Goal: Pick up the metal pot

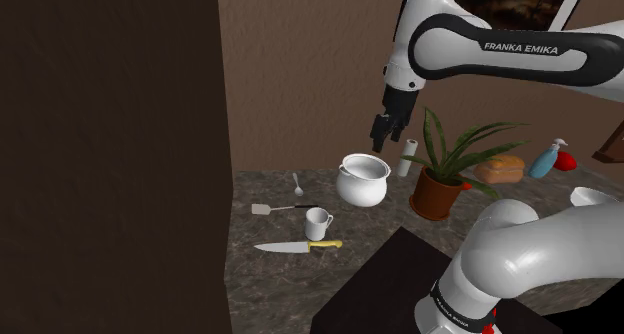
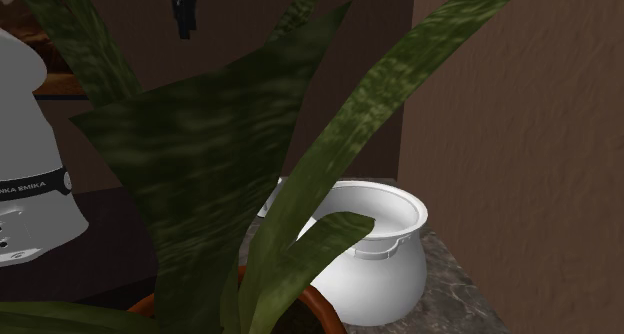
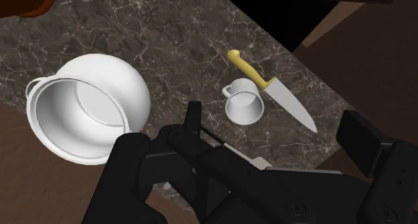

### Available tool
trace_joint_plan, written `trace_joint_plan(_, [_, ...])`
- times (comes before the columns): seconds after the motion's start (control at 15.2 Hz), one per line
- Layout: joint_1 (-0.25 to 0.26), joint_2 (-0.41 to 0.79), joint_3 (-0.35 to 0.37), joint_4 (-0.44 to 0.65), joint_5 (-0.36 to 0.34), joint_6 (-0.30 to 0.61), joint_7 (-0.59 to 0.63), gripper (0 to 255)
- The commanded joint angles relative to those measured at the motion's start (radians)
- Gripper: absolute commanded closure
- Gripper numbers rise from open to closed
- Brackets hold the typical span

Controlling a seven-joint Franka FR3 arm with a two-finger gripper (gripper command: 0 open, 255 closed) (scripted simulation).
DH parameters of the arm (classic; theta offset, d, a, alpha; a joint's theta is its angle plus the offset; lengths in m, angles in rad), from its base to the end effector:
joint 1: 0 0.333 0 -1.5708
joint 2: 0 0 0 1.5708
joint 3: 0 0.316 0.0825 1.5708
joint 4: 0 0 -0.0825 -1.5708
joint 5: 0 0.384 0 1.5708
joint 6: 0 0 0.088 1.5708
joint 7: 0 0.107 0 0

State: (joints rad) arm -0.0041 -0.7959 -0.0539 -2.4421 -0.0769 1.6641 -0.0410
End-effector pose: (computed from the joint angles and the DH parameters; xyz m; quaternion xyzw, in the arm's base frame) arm 0.3102 -0.0293 0.5606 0.9998 0.0027 0.0078 0.0194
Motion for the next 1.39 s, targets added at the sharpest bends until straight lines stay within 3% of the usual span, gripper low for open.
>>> trace_joint_plan(0.0, [0.000, 0.000, 0.000, 0.000, 0.000, 0.000, 0.000, 0])
trace_joint_plan(0.73, [-0.042, 0.310, -0.144, -0.027, -0.073, 0.317, -0.129, 0])
trace_joint_plan(1.32, [-0.058, 0.647, -0.246, 0.071, -0.049, 0.538, -0.254, 0])
